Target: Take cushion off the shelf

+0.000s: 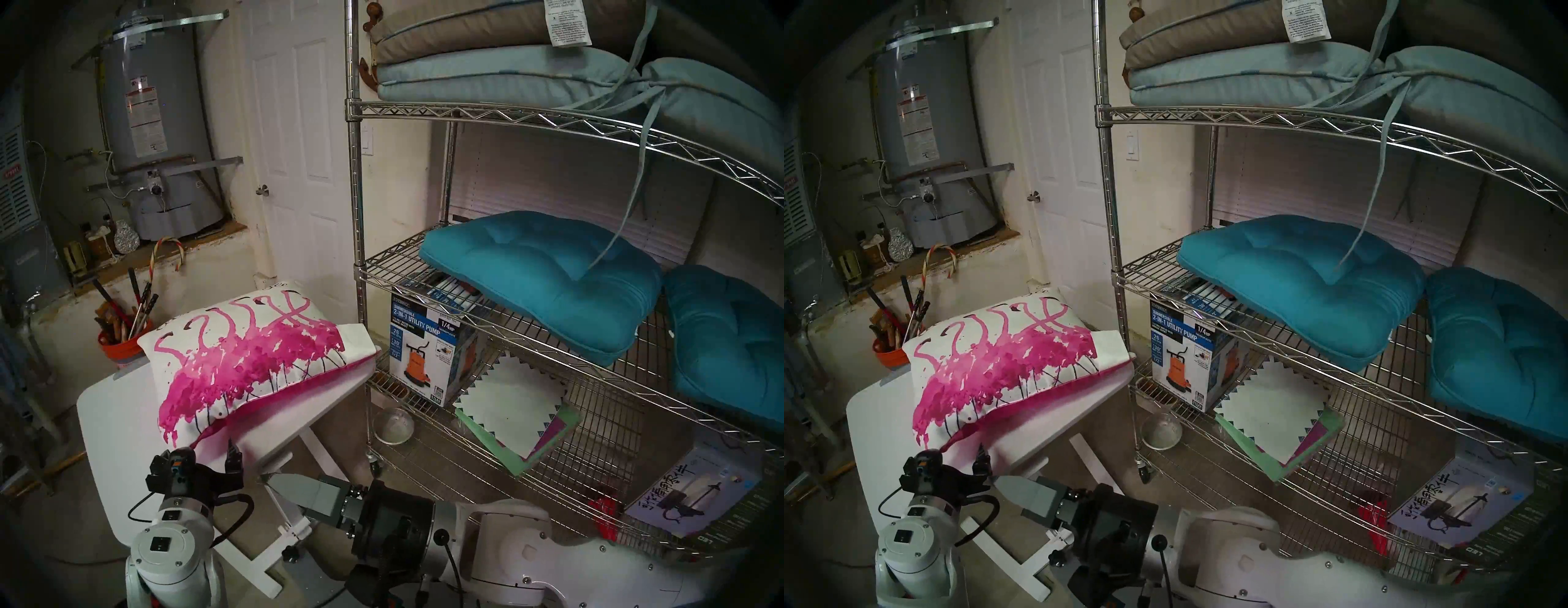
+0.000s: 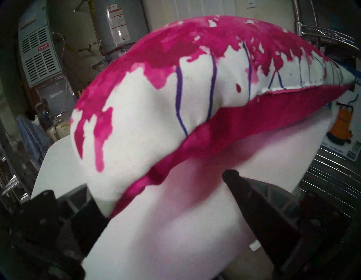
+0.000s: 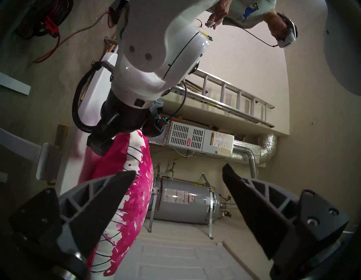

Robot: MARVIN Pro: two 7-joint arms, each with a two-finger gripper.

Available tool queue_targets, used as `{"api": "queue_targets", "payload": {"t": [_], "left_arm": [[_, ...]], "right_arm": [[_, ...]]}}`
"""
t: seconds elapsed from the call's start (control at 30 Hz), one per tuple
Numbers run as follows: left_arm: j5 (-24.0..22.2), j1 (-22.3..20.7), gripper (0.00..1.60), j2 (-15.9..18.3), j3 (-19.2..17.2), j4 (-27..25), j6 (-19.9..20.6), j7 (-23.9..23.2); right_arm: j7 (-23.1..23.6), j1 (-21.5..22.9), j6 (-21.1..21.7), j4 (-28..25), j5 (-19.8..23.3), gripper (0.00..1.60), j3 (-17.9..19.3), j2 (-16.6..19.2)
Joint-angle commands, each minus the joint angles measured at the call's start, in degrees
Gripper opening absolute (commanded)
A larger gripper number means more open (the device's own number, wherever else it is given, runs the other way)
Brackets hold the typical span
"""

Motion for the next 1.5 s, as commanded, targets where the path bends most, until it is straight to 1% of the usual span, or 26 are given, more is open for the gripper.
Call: {"api": "queue_targets", "payload": {"t": [0.0, 0.07, 0.1, 0.13, 0.2, 0.23, 0.3, 0.33, 0.37, 0.47, 0.5, 0.57, 0.67, 0.77, 0.8, 1.0, 1.03, 1.17, 1.23, 1.33, 1.4, 1.43, 1.47], "left_arm": [[0.99, 5.43, 1.6, 0.6, 4.55, -5.24, -0.07, 0.24], [1.54, 6.41, 1.6, 0.96, 5.74, -6.22, 0.02, 0.64], [1.54, 6.41, 1.6, 0.96, 5.74, -6.22, 0.02, 0.64], [1.92, 7.15, 1.6, 1.38, 6.86, -7.17, 0.34, 1.19], [2.3, 7.82, 1.6, 2.0, 7.97, -8.14, 0.59, 1.98], [2.54, 7.97, 1.6, 2.04, 8.4, -8.53, 0.67, 2.26], [2.82, 8.39, 1.6, 3.02, 9.33, -9.3, 0.83, 3.19], [3.26, 8.71, 1.6, 3.54, 10.02, -9.66, 0.75, 4.09], [3.26, 8.71, 1.6, 3.54, 10.02, -9.66, 0.75, 4.09], [3.86, 8.77, 1.6, 4.09, 11.31, -10.01, 1.16, 5.61], [3.86, 8.77, 1.6, 4.09, 11.31, -10.01, 1.16, 5.61], [3.52, 8.91, 1.6, 5.41, 12.95, -10.62, 1.86, 7.31], [2.32, 8.97, 1.6, 6.84, 14.9, -11.35, 3.09, 8.51], [1.38, 8.99, 1.6, 9.02, 17.31, -12.16, 4.34, 9.92], [0.43, 8.91, 1.6, 9.7, 18.03, -12.47, 4.94, 9.9], [-1.52, 7.9, 1.6, 14.49, 22.64, -13.88, 6.94, 11.55], [-1.61, 7.61, 1.6, 14.46, 22.96, -13.88, 7.26, 11.28], [-2.6, 5.62, 1.6, 17.73, 25.59, -13.88, 8.46, 12.53], [-3.19, 3.88, 1.6, 19.48, 27.2, -13.88, 9.55, 13.25], [-4.03, 2.03, 1.6, 21.29, 28.87, -13.88, 10.62, 14.09], [-4.2, 1.53, 1.6, 21.74, 29.35, -13.88, 10.78, 14.06], [-4.77, 0.71, 1.6, 22.8, 29.93, -13.88, 11.29, 14.49], [-5.32, -0.54, 1.6, 23.83, 31.25, -13.88, 11.85, 14.95]], "right_arm": [[-1.58, -2.44, 3.3, -3.21, -0.27, 1.6, 1.42, 1.93], [-1.91, -3.65, 5.2, -4.45, -0.58, 1.6, 2.3, 2.98], [-1.91, -3.65, 5.2, -4.45, -0.58, 1.6, 2.3, 2.98], [-2.21, -5.12, 7.75, -6.5, -0.92, 1.6, 3.59, 4.46], [-2.47, -6.77, 10.37, -8.3, -1.17, 1.6, 4.78, 5.94], [-2.83, -7.3, 10.43, -8.47, -1.37, 1.6, 5.48, 6.12], [-2.55, -8.7, 13.72, -10.71, -1.43, 1.6, 6.73, 7.95], [-2.74, -9.39, 15.07, -11.39, -1.24, 1.6, 8.03, 8.9], [-2.74, -9.39, 15.07, -11.39, -1.24, 1.6, 8.03, 8.9], [-3.06, -10.68, 17.21, -12.68, -0.56, 1.6, 10.39, 10.92], [-3.06, -10.68, 17.21, -12.68, -0.56, 1.6, 10.39, 10.92], [-3.57, -12.33, 19.57, -13.68, 0.04, 1.6, 11.94, 13.01], [-4.21, -13.7, 21.0, -14.49, 0.83, 1.6, 13.32, 14.81], [-4.99, -14.86, 22.12, -14.65, 1.72, 1.6, 14.58, 16.43], [-5.26, -15.12, 22.39, -14.65, 1.98, 1.6, 14.96, 16.87], [-6.99, -16.73, 23.95, -14.65, 4.03, 1.6, 17.8, 19.93], [-7.29, -16.98, 24.17, -14.65, 4.42, 1.6, 18.31, 20.43], [-8.56, -17.99, 25.16, -14.65, 5.96, 1.6, 20.36, 22.37], [-9.63, -18.92, 25.9, -14.65, 7.16, 1.6, 21.89, 23.95], [-10.9, -20.04, 26.6, -14.65, 8.48, 1.6, 23.41, 25.61], [-11.13, -20.23, 26.8, -14.65, 8.74, 1.6, 23.78, 25.93], [-11.69, -20.71, 27.08, -14.65, 9.33, 1.6, 24.36, 26.59], [-12.41, -21.32, 27.45, -14.65, 10.03, 1.6, 25.06, 27.4]]}}
